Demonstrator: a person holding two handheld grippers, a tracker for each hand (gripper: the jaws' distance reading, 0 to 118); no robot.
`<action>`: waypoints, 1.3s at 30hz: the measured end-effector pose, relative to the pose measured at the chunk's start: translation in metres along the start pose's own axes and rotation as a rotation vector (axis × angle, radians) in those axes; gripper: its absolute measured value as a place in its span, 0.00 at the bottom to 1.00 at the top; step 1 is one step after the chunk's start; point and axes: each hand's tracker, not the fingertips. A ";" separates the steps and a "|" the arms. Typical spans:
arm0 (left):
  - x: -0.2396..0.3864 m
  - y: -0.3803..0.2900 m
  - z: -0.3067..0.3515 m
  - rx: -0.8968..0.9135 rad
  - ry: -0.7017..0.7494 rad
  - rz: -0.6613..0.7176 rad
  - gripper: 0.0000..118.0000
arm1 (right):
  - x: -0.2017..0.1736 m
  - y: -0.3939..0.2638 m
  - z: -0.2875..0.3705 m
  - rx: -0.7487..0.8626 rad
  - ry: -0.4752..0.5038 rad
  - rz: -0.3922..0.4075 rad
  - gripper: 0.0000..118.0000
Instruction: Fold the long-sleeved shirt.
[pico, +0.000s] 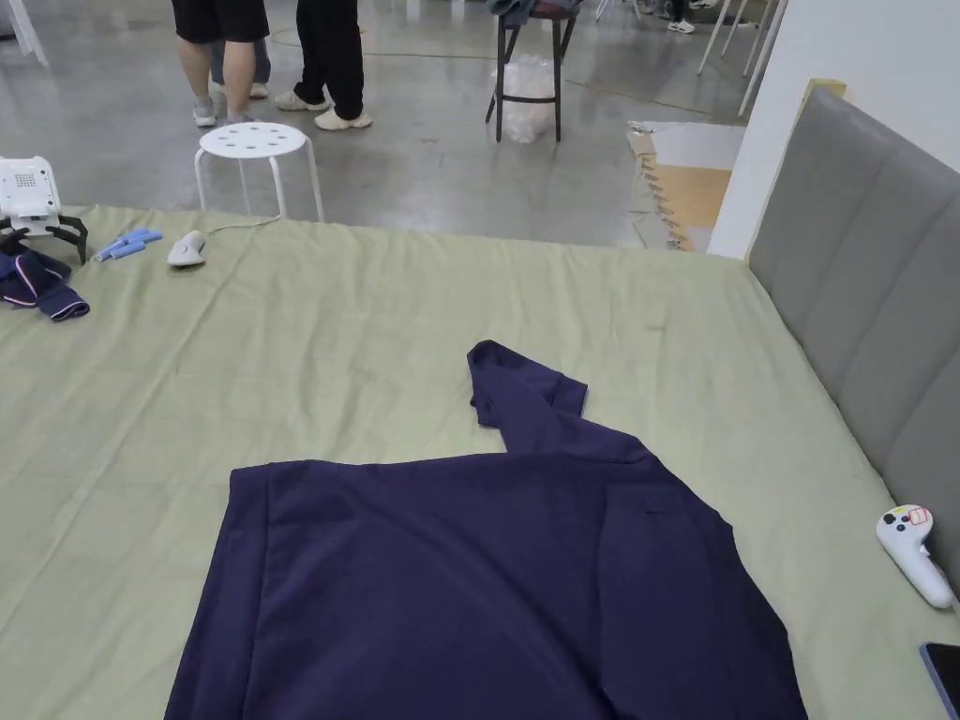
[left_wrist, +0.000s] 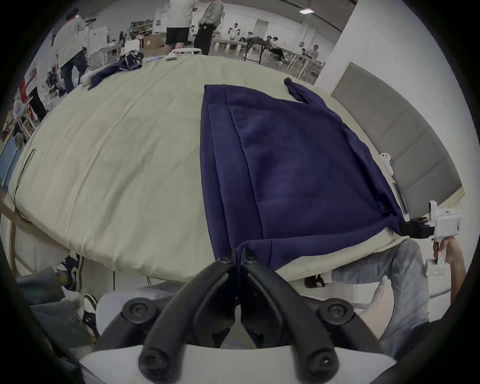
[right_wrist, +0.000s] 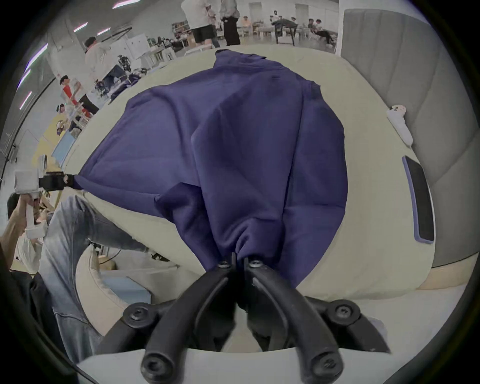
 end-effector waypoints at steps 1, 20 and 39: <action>0.003 0.001 0.001 0.019 0.002 -0.009 0.35 | 0.000 0.003 -0.001 -0.001 -0.015 -0.011 0.88; 0.132 0.176 -0.055 0.487 0.142 -0.075 0.04 | -0.044 0.199 -0.018 0.674 -0.193 -0.030 0.00; 0.120 0.270 -0.165 0.410 0.019 -0.034 0.04 | 0.003 0.549 -0.319 0.186 -0.087 0.000 0.78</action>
